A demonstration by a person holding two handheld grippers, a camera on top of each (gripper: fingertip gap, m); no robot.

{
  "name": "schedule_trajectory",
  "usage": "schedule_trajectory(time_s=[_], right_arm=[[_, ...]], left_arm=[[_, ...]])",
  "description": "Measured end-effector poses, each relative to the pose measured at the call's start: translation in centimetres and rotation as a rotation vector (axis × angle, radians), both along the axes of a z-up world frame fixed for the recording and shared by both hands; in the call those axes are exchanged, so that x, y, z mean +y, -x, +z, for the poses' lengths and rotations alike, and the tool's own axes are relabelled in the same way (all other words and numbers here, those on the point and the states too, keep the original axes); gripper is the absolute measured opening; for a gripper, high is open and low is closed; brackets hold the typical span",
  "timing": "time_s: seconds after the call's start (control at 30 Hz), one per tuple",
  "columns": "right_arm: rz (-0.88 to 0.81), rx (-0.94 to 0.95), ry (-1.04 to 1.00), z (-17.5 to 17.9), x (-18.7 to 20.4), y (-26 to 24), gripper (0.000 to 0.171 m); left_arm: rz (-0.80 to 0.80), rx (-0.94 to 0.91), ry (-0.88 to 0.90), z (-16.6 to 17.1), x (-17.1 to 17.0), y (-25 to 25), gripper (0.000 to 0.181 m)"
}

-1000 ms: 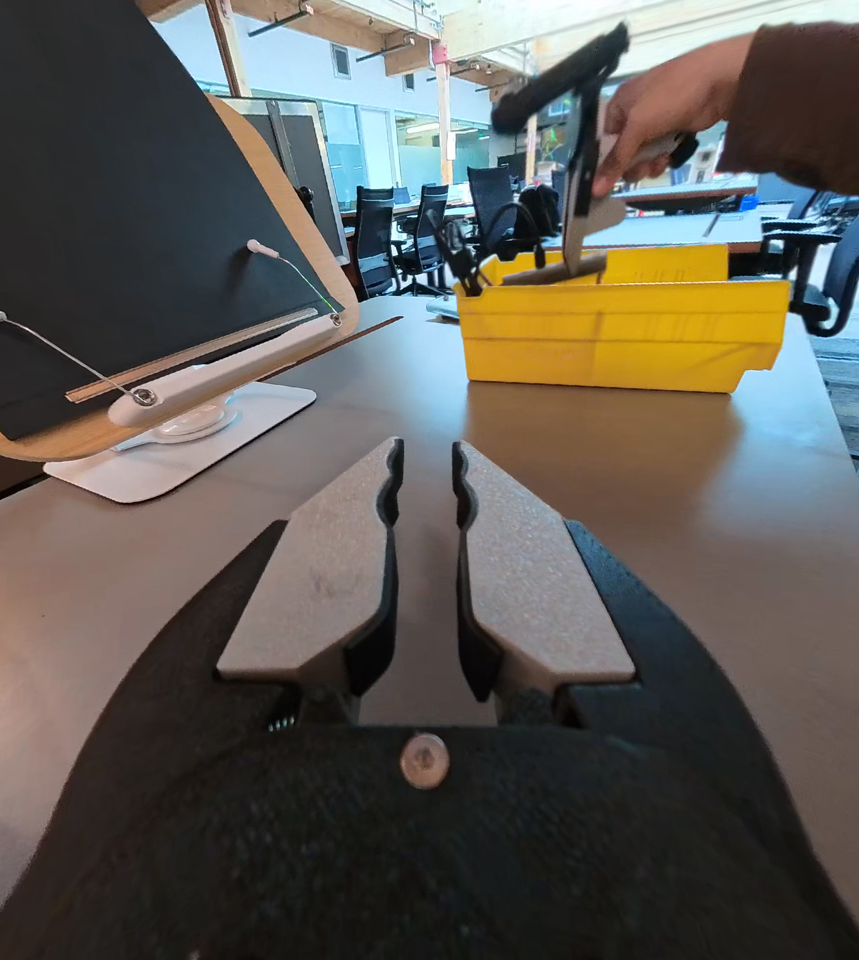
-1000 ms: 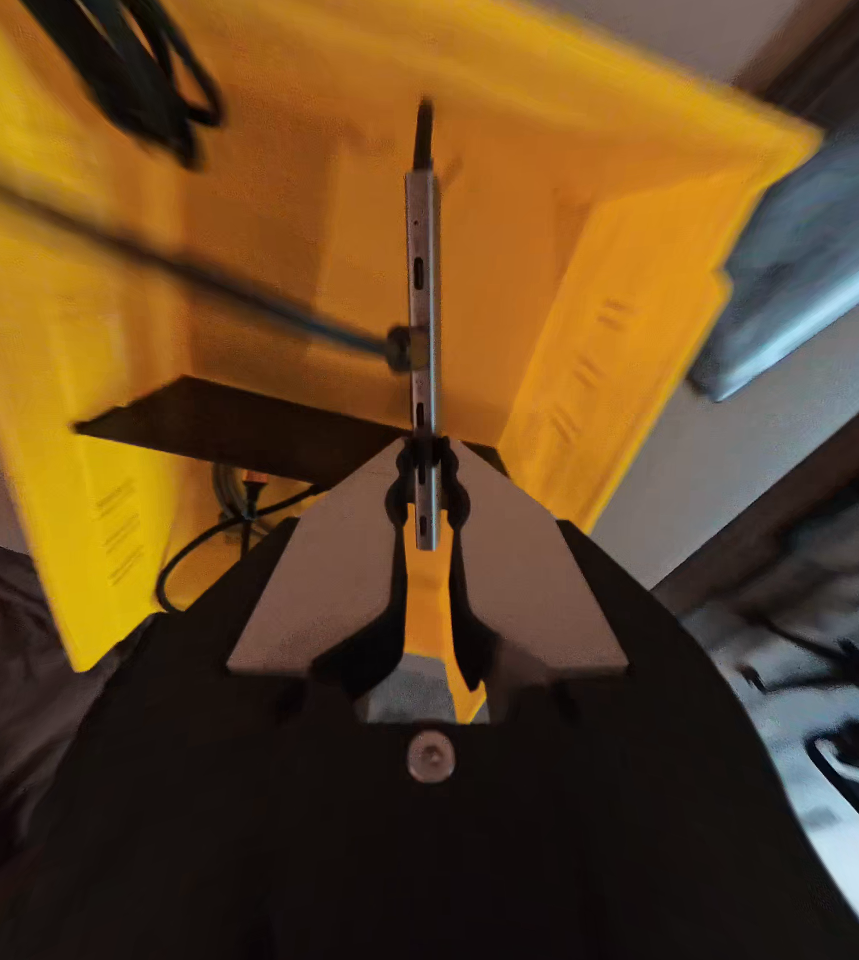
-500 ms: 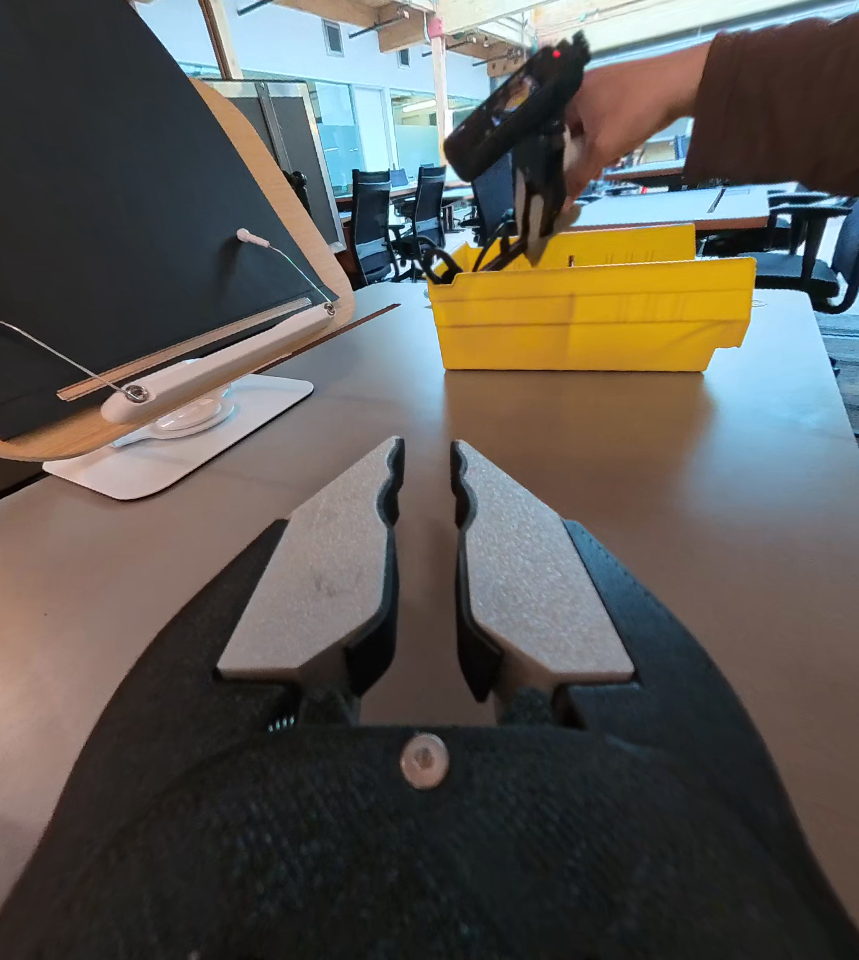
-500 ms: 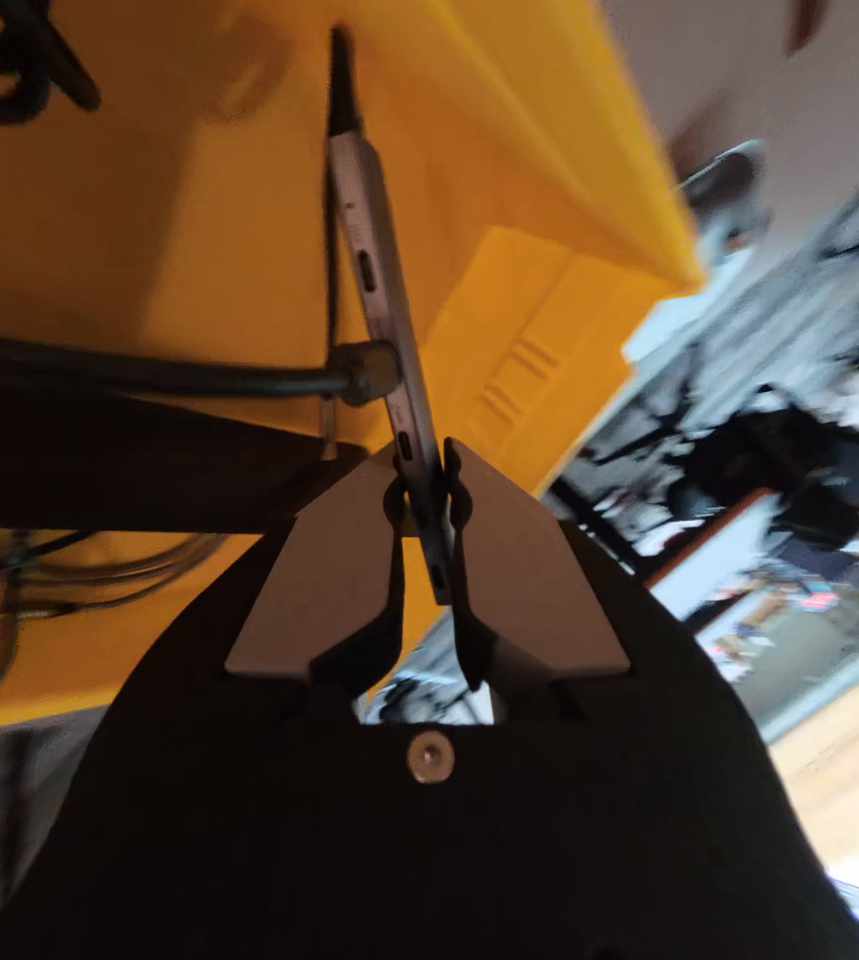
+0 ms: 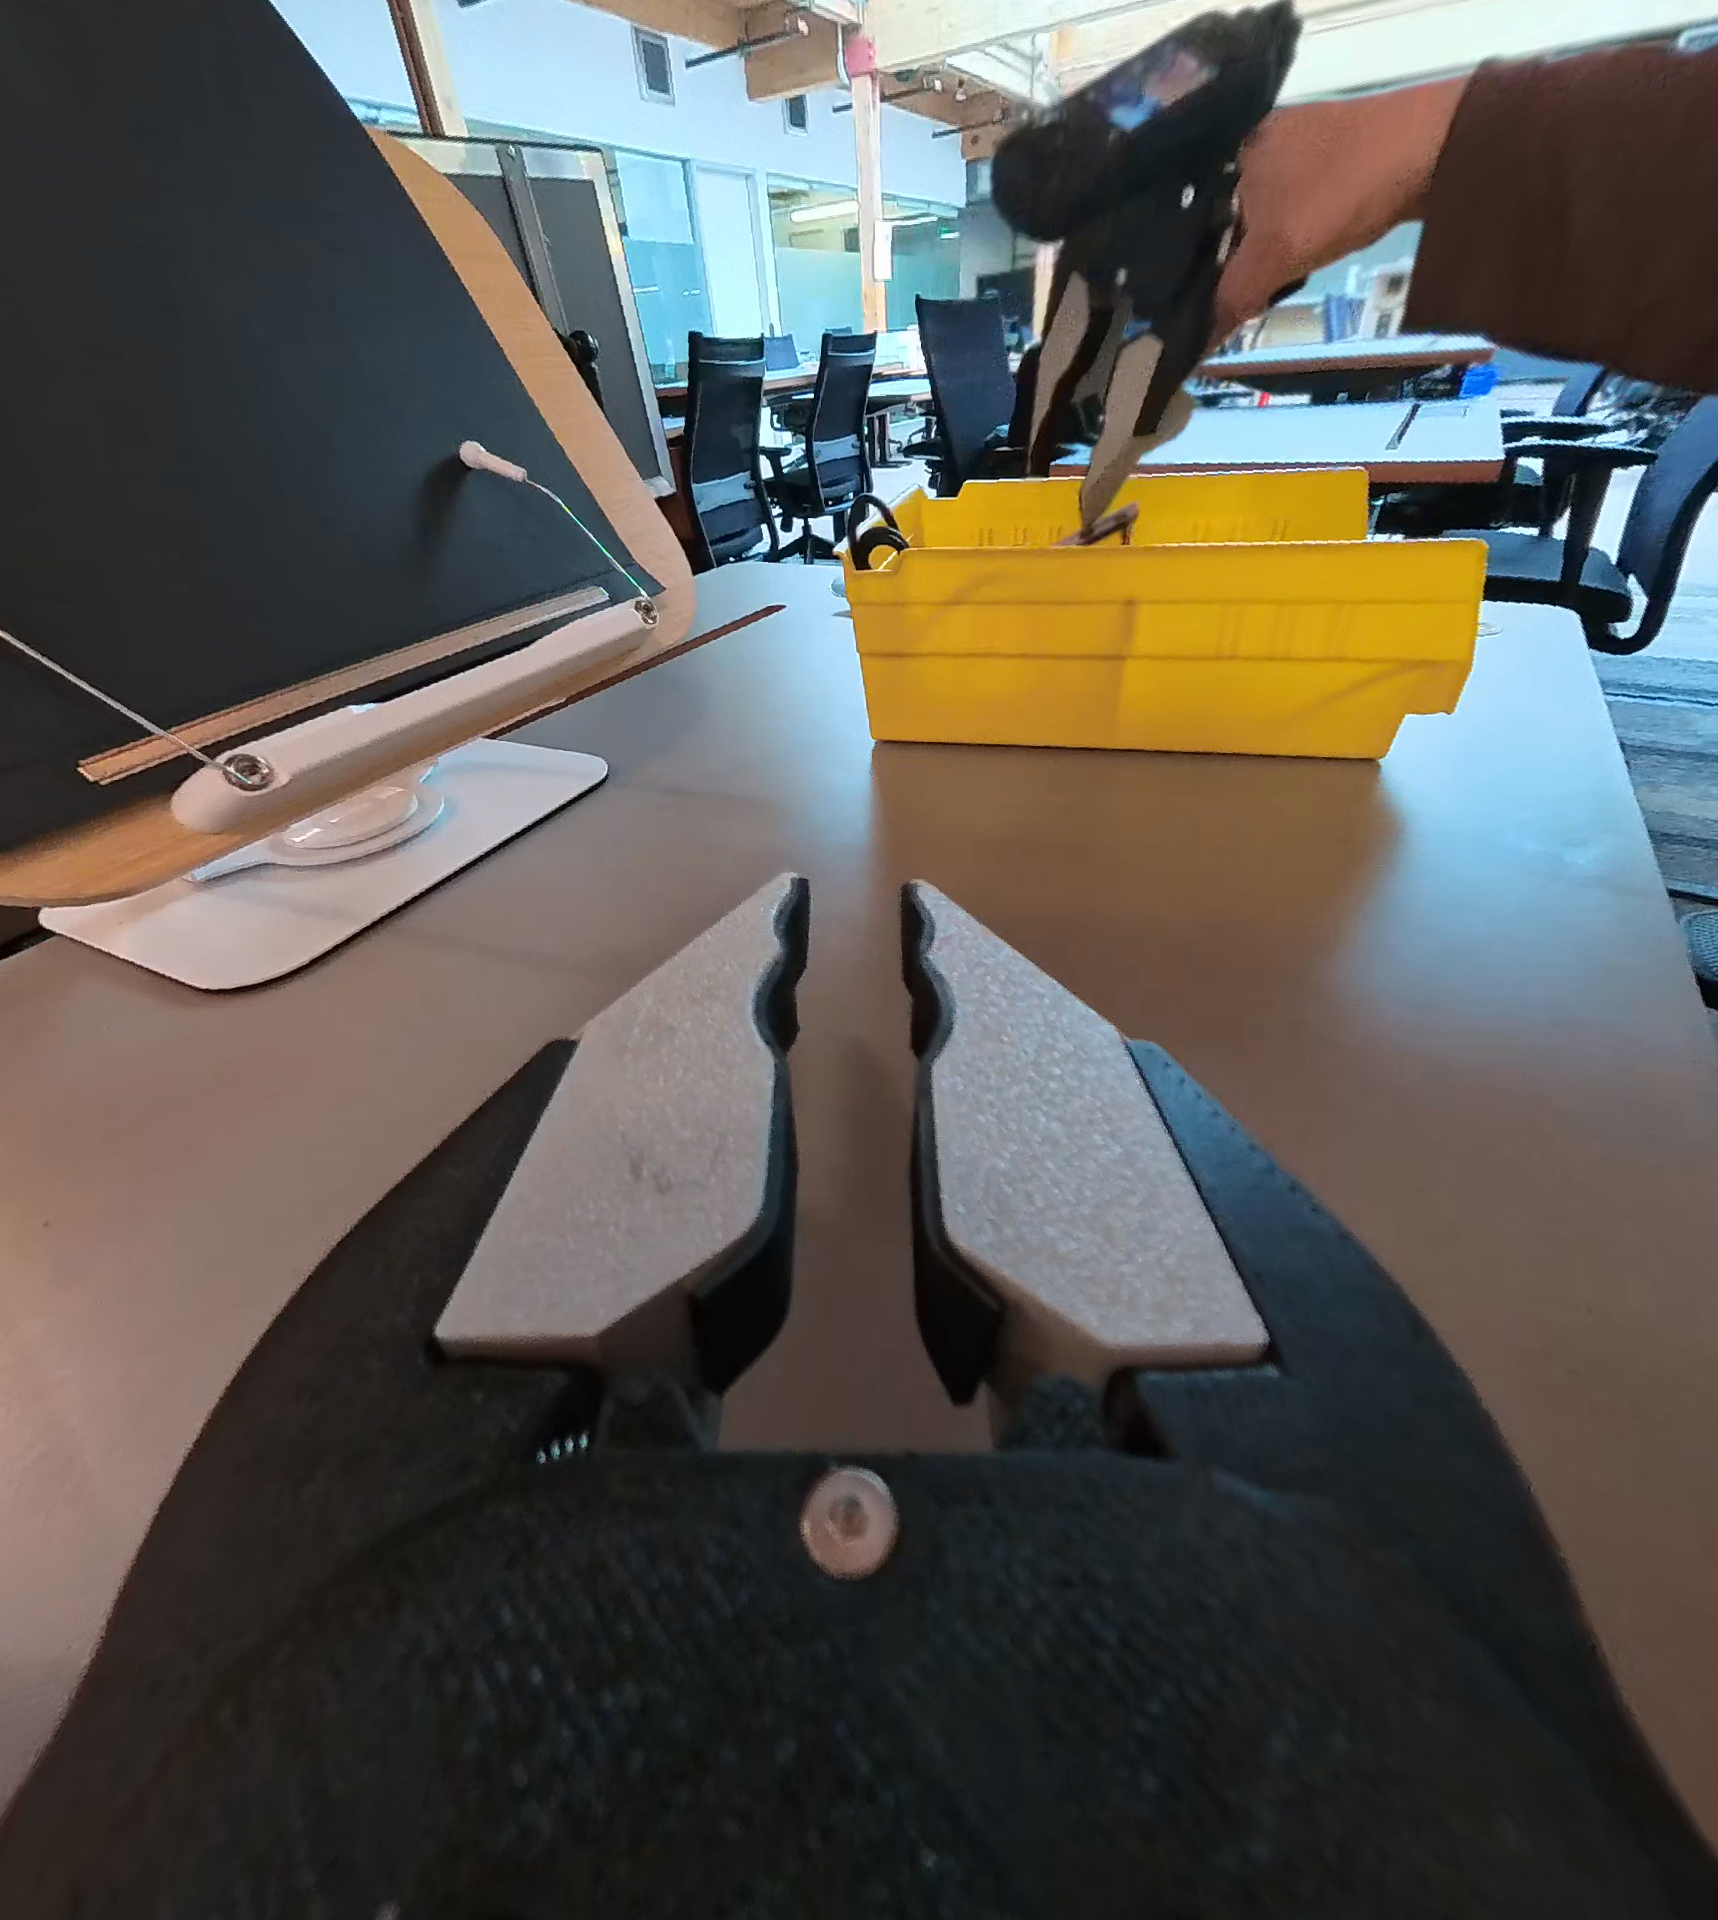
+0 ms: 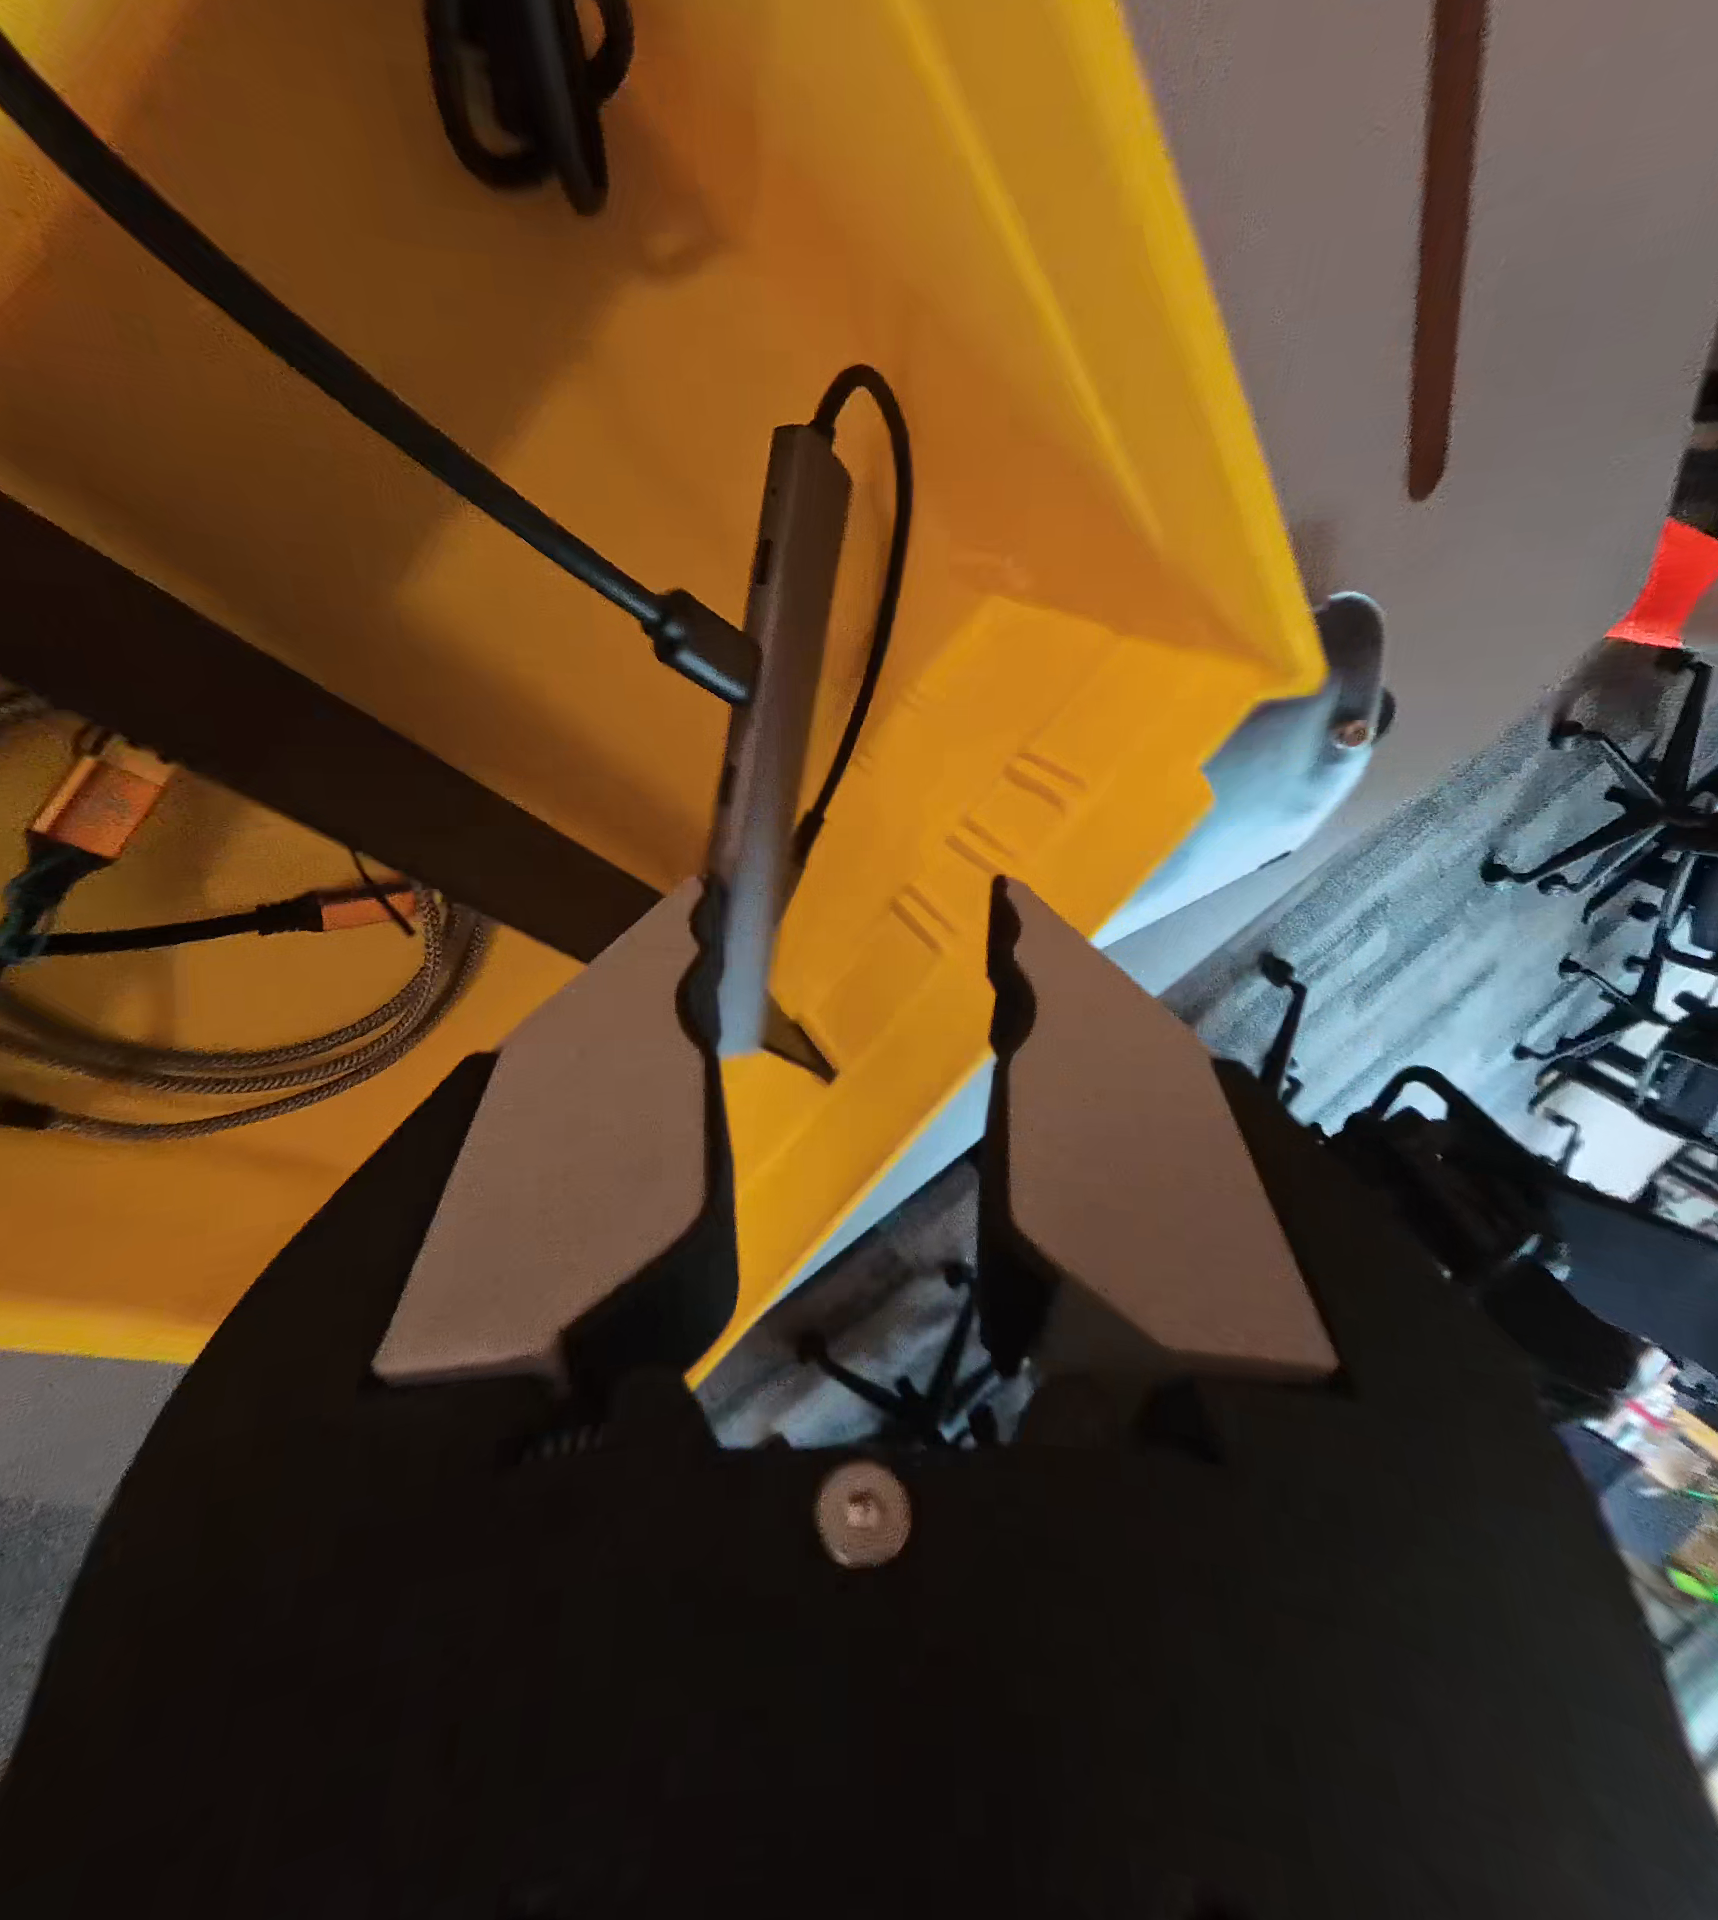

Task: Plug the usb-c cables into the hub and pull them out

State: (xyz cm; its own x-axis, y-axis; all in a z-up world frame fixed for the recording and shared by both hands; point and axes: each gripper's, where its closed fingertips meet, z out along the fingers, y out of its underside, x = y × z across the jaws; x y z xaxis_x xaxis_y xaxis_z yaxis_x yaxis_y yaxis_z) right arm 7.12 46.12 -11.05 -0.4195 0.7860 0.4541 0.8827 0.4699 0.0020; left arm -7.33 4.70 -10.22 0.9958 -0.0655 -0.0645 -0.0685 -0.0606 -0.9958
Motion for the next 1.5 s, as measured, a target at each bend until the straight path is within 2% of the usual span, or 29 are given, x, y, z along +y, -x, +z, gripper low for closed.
schedule_trajectory(time_s=[0.1, 0.23, 0.3, 0.47, 0.6, 0.7, 0.83, 0.9, 1.03, 1.13, 1.2, 1.3, 1.4, 1.5], right_arm=[[-0.015, 0.048, 0.08, 0.7, -0.8, -0.6, 0.039], [-0.01, 0.013, 0.128, -1.2, -1.9, -1.0, 0.035], [-0.033, -0.008, 0.081, -2.1, -1.2, -0.7, 0.002], [-0.132, -0.128, 0.068, -5.7, -1.2, 0.5, 0.0], [-0.129, -0.244, -0.02, -7.8, -1.2, 0.9, 0.0], [-0.154, -0.073, 0.001, -5.4, -1.1, 2.8, 0.0], [-0.239, 0.226, 0.011, 1.1, -1.2, 3.4, 0.0], [-0.23, 0.395, 0.147, 4.0, -4.6, 4.0, 0.003], [-0.013, 0.609, 0.551, 7.8, -17.2, 5.1, 0.025], [0.154, 0.661, 0.814, 7.6, -26.8, 5.4, 0.039], [0.202, 0.65, 0.933, 5.8, -31.6, 5.8, 0.04], [0.242, 0.634, 0.965, 2.1, -35.7, 7.3, 0.042], [0.265, 0.67, 0.917, -0.8, -37.1, 9.3, 0.041], [0.297, 0.717, 0.916, -2.1, -37.3, 10.9, 0.041]], left_arm=[[-0.007, 0.005, 0.004, -0.1, 0.1, -0.2, 0.015], [0.001, -0.004, -0.001, 0.0, 0.0, 0.0, 0.015], [0.005, -0.014, -0.006, 0.1, 0.0, 0.1, 0.014], [0.003, -0.026, -0.003, 0.0, 0.0, 0.2, 0.014], [0.006, -0.021, -0.005, 0.1, -0.1, 0.2, 0.014], [0.002, -0.033, 0.0, 0.0, 0.0, 0.3, 0.014], [-0.017, -0.041, 0.026, -0.3, 0.3, -0.1, 0.017], [-0.026, -0.033, 0.04, -0.5, 0.4, -0.4, 0.02], [-0.025, -0.016, 0.055, -0.7, 0.5, -0.6, 0.021], [-0.009, -0.01, 0.064, -0.9, 0.6, -0.5, 0.022], [0.002, -0.003, 0.065, -0.9, 0.6, -0.5, 0.022], [0.01, 0.013, 0.065, -1.0, 0.5, -0.8, 0.022], [0.011, 0.019, 0.069, -1.0, 0.5, -1.0, 0.023], [0.046, -0.01, 0.093, -1.3, 0.7, -0.6, 0.024]])
